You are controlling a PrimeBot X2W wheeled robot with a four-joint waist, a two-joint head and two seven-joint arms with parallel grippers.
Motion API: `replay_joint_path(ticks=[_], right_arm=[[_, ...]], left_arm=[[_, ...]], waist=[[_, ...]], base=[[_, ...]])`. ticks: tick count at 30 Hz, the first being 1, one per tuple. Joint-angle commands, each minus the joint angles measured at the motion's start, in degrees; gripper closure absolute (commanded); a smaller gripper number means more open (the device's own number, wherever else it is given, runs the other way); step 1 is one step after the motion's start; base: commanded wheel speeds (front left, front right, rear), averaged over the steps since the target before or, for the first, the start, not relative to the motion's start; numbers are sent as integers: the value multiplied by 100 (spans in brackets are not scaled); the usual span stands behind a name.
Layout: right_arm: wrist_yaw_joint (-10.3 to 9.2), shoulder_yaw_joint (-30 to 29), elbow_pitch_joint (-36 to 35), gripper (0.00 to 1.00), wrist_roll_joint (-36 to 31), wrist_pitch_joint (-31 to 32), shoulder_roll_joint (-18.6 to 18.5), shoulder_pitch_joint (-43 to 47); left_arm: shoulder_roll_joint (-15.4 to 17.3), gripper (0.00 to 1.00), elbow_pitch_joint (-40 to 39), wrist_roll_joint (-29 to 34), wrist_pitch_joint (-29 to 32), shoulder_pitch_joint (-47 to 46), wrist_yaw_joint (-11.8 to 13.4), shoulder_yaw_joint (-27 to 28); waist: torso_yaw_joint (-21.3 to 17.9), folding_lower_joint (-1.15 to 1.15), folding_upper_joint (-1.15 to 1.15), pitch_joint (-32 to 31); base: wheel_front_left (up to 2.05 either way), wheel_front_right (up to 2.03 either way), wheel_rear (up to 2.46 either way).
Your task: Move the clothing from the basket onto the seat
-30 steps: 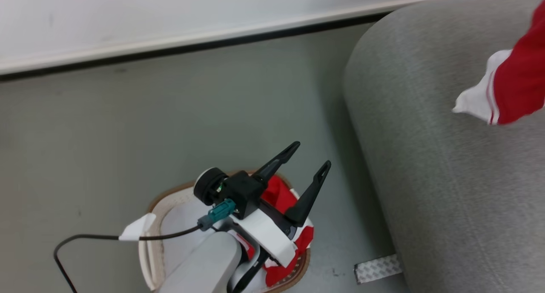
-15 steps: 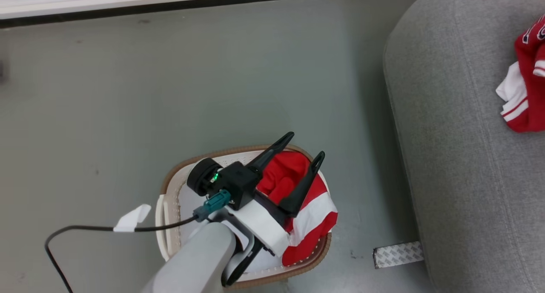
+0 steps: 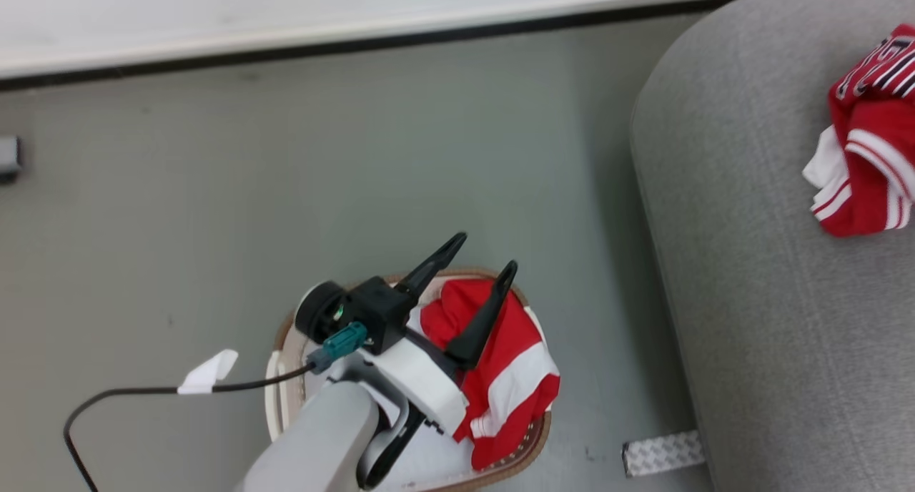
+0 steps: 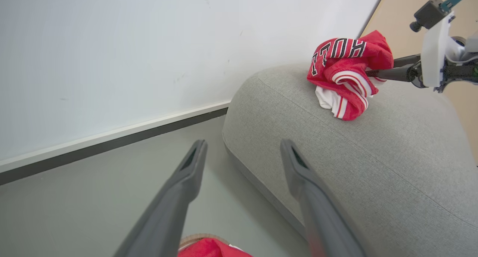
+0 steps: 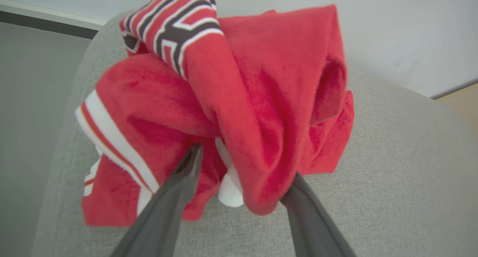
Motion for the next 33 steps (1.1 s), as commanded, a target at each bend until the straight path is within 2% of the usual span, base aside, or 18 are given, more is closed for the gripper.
replay_joint_path(ticks=[1,9,15,17,23,28,33], right_arm=[[-14,31,-18,0,47,7,-41,97],[-14,941,-815,0,607,21,-498,554],[-14,1202,-1578,0,955,-434,-918,699],[-14,1190,-1794,0,1051,-633,-933,758],[-14,757,-2270,0,1227,-1264,-858,1160],[-14,121,-2751,0,1162,-1517,-519,1802],[-14,-777,-3242,0,804,-1598,78,2700]], left_arm=[[38,0,35,-77,-16,100,17,25],[100,0,10,-243,-19,626,111,398],[264,0,-229,-343,-17,1054,306,903],[321,0,-318,-366,-17,1190,377,1089],[387,0,-573,-417,-17,1653,587,1647],[371,0,-794,-356,-17,2099,763,2119],[316,0,-933,-211,-18,2488,858,2473]], waist=[[-66,-1,0,-310],[-108,-1,0,-1491],[-6,-1,0,-2062],[44,-1,0,-2201],[269,-1,0,-2496],[395,-1,0,-2600],[445,-1,0,-2653]], base=[[0,0,0],[0,0,0],[0,0,0],[0,0,0],[0,0,0],[0,0,0],[0,0,0]])
